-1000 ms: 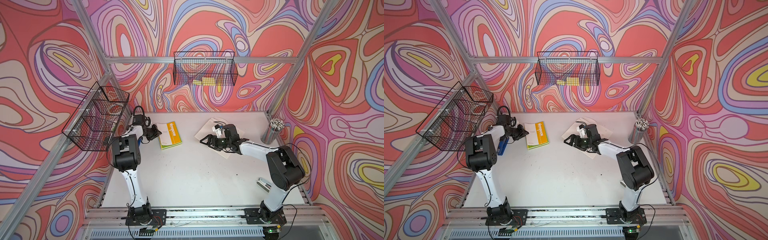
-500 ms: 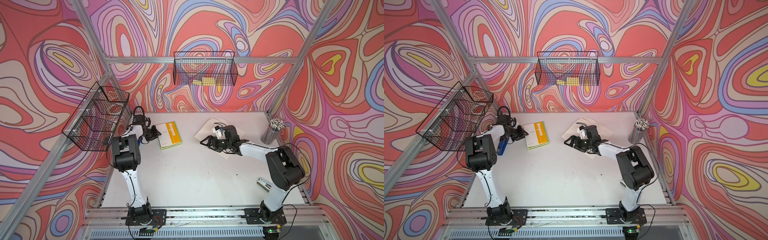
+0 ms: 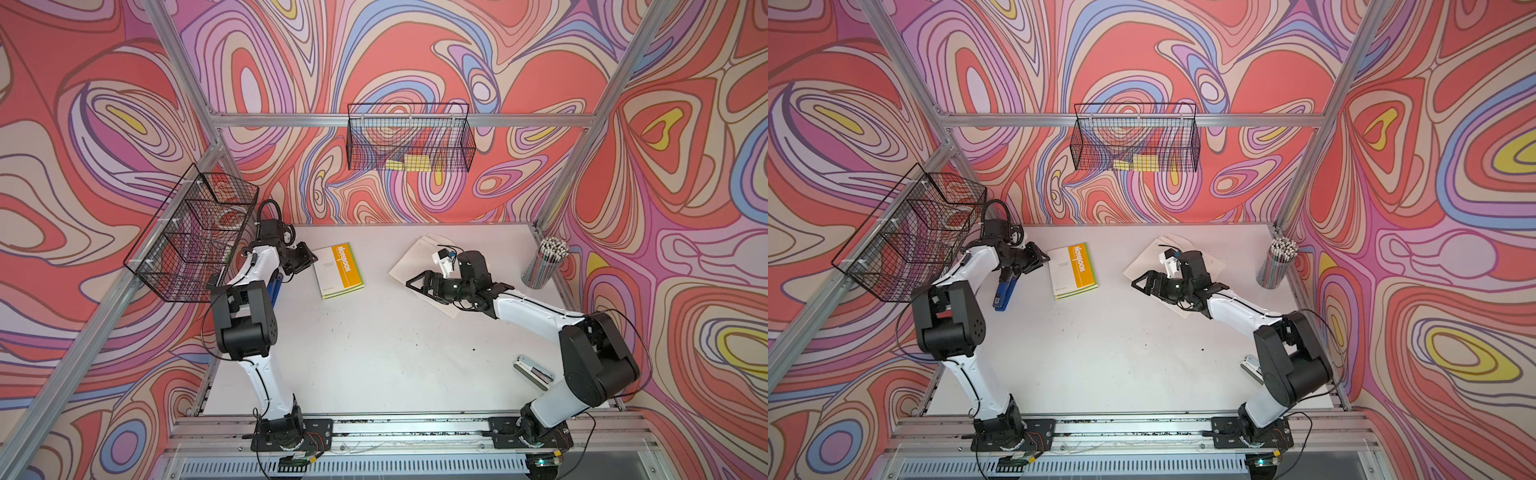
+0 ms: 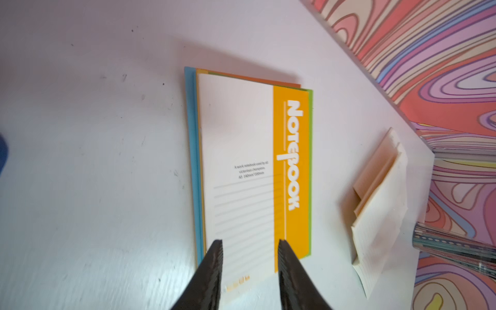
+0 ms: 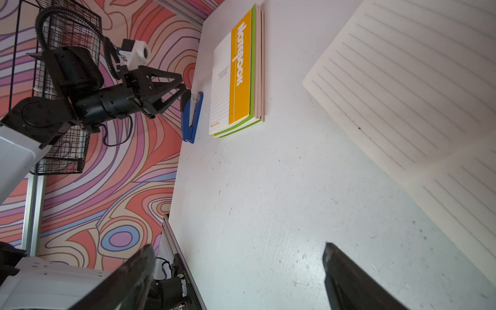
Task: Close the notebook
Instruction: Place the notebook at the notebook, then close the notebook at the center of the board.
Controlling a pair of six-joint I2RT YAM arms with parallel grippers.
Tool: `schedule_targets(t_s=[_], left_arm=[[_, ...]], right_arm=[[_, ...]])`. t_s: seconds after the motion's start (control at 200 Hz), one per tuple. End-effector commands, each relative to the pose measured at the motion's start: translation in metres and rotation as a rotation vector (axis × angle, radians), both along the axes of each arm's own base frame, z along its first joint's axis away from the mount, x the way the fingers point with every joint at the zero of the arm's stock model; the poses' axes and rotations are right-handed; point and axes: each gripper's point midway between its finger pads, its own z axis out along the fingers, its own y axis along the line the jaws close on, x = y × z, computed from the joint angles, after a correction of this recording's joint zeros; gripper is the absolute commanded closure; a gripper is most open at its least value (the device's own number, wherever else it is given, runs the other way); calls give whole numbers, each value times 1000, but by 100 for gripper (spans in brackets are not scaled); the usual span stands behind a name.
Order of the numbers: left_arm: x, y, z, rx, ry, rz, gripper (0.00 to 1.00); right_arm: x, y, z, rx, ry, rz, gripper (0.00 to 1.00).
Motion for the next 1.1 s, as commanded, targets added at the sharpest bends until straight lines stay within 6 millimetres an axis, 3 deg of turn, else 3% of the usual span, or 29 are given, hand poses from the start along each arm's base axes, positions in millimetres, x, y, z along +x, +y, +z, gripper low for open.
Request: schedule_targets(t_s=[0.0,0.085,0.175,0.346,0.401,0.556,0.856,1.097], left_arm=[[-22,-17,46,-38,-106,-7,61],[-44,-43,64,-66,-146,-48,61],[-69,-77,68,-87,-156,-112,60],[-108,-133,54,-170,-159,-144,60],[-110,-145,56,-213,-199,-136,61],[-121,-172,36,-212,-190,-141,61],[-118,-230,3,-258,-154,-216,60],[-105,-251,-15,-250,-136,-212,60]], right_arm=[[-11,-11,0,-25,-2,-22,2],[-20,-17,-1,-35,-2,-33,2],[-27,-23,-7,-54,2,-44,2],[-29,-38,-21,-56,34,-66,2],[-27,-45,-24,-46,42,-75,2],[-20,-66,-24,-44,43,-106,2],[-13,-91,-33,-34,65,-138,2],[-5,-116,-42,-28,78,-183,2]])
